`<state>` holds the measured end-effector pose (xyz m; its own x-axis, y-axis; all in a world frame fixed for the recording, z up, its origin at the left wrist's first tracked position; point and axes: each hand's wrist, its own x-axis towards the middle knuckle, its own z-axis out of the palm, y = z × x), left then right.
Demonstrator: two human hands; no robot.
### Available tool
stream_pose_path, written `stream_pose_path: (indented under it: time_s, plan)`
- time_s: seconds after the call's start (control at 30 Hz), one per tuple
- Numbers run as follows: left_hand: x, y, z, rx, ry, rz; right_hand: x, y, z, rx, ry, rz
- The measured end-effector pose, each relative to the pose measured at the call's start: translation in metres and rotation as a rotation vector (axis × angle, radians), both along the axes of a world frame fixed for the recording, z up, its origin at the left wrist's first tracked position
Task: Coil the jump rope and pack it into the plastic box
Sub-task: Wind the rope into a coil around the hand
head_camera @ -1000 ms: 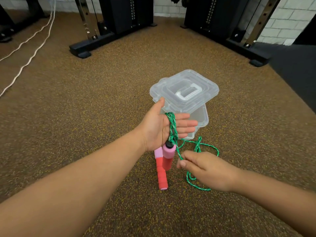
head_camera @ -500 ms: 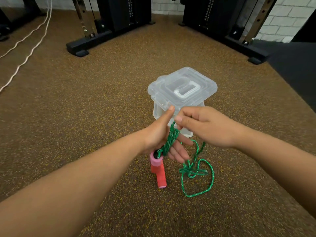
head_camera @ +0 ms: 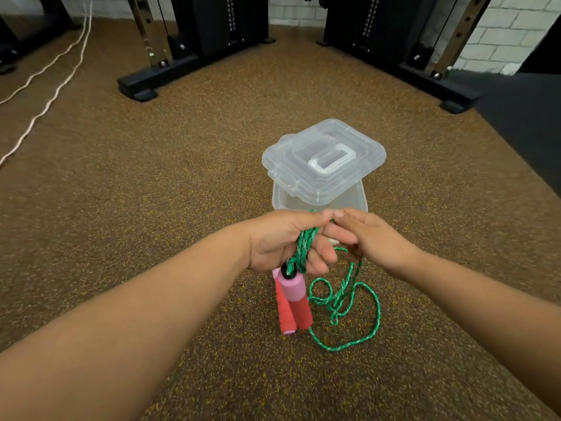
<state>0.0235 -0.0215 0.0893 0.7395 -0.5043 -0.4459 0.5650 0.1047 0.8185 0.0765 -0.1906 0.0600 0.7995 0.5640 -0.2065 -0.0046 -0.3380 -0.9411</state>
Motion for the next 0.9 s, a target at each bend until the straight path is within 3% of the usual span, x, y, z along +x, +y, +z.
stream_pose_path:
  time_s: [0.1, 0.2, 0.4, 0.73, 0.8, 0.9]
  plan:
    - [0.002, 0.001, 0.001, -0.038, 0.011, 0.162, -0.015, -0.001, -0.020, 0.027, 0.018, -0.046]
    - [0.002, 0.004, 0.002, -0.091, 0.062, 0.196, -0.035, -0.002, -0.035, 0.071, 0.004, -0.042]
    - [0.009, 0.013, 0.005, -0.237, 0.097, 0.289, -0.065, -0.010, -0.033, -0.117, -0.208, 0.130]
    - [0.006, 0.007, -0.002, -0.109, -0.022, 0.263, -0.071, 0.001, 0.019, -0.059, -0.430, 0.249]
    - [0.004, 0.005, -0.003, -0.057, -0.041, 0.227, -0.064, 0.003, 0.030, -0.018, -0.433, 0.252]
    - [0.002, 0.005, -0.007, 0.024, -0.116, 0.154, -0.052, 0.006, 0.047, 0.122, -0.289, 0.212]
